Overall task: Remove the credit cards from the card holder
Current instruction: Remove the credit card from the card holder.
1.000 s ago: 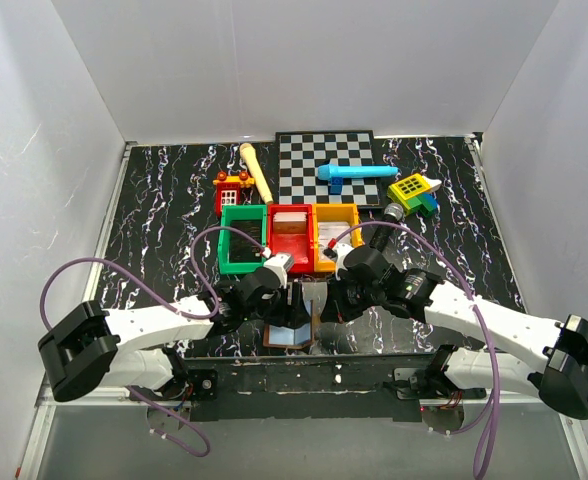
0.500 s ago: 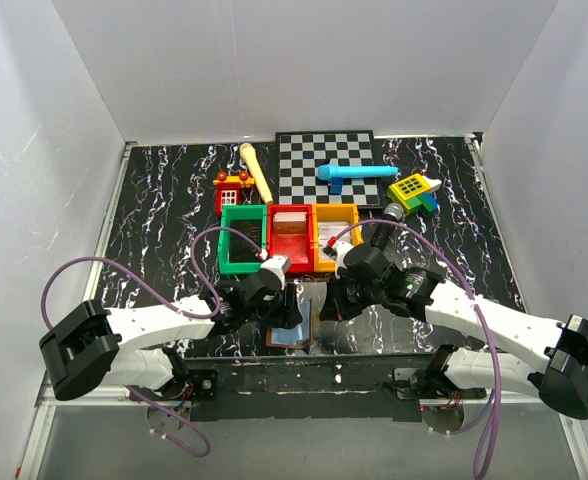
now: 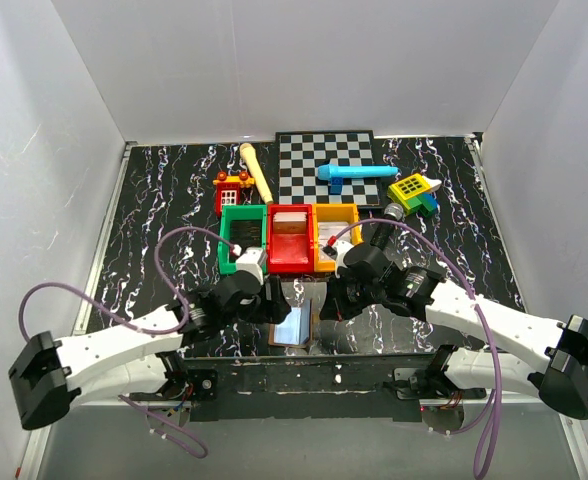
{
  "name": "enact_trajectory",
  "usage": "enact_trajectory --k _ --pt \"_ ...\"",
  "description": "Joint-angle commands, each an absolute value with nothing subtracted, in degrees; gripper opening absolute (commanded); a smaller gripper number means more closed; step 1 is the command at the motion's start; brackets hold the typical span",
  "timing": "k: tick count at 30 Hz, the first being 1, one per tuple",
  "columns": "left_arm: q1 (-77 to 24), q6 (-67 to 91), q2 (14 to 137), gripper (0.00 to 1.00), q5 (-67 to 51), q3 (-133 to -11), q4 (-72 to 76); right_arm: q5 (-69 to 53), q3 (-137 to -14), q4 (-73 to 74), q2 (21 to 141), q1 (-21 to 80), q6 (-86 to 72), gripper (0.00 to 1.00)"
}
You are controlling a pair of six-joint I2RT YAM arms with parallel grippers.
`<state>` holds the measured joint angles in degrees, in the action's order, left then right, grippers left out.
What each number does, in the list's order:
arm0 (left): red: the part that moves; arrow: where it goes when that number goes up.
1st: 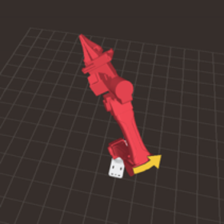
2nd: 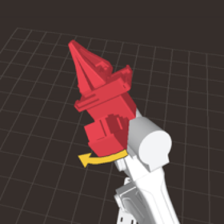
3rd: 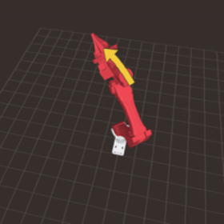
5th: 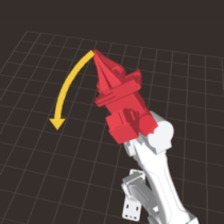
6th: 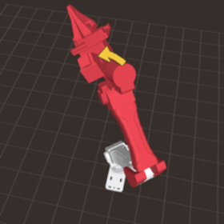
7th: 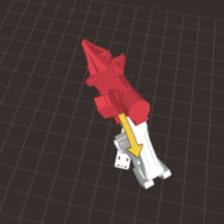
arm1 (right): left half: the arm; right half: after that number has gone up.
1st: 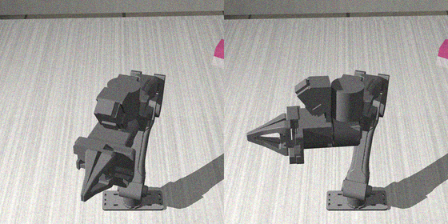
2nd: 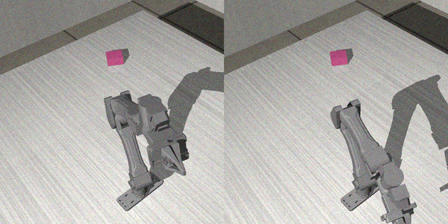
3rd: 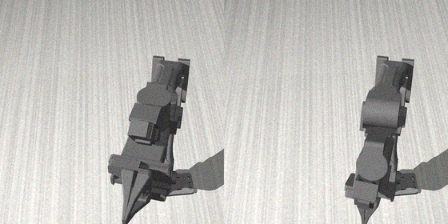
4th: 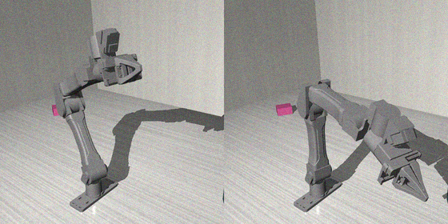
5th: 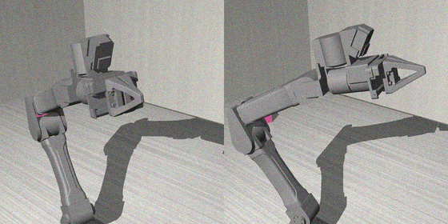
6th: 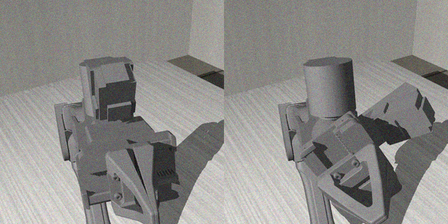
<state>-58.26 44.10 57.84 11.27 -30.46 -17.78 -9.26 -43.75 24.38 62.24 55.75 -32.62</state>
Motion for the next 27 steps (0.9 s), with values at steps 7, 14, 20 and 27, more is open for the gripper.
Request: enact_trajectory --k 7,14,20,27 --pt "-58.4 42.5 61.2 0.6 5.5 -33.5 -13.5 -9.1 -45.9 24.2 61.7 55.9 -32.1 0.01" --pt "-58.4 42.1 63.7 0.64 3.4 -32.6 -9.4 -9.1 -45.7 24.8 61.8 55.9 -31.9 0.01" --pt "-58.4 41.9 65.9 0.67 2.3 -33.5 -8.4 -9.1 -45.4 24.4 62.2 55.9 -32.1 0.01" --pt "-58.4 41.6 68.6 0.66 1.8 -34.0 -7.8 -9.3 -45.4 24.3 62.5 55.9 -32.2 0.01"
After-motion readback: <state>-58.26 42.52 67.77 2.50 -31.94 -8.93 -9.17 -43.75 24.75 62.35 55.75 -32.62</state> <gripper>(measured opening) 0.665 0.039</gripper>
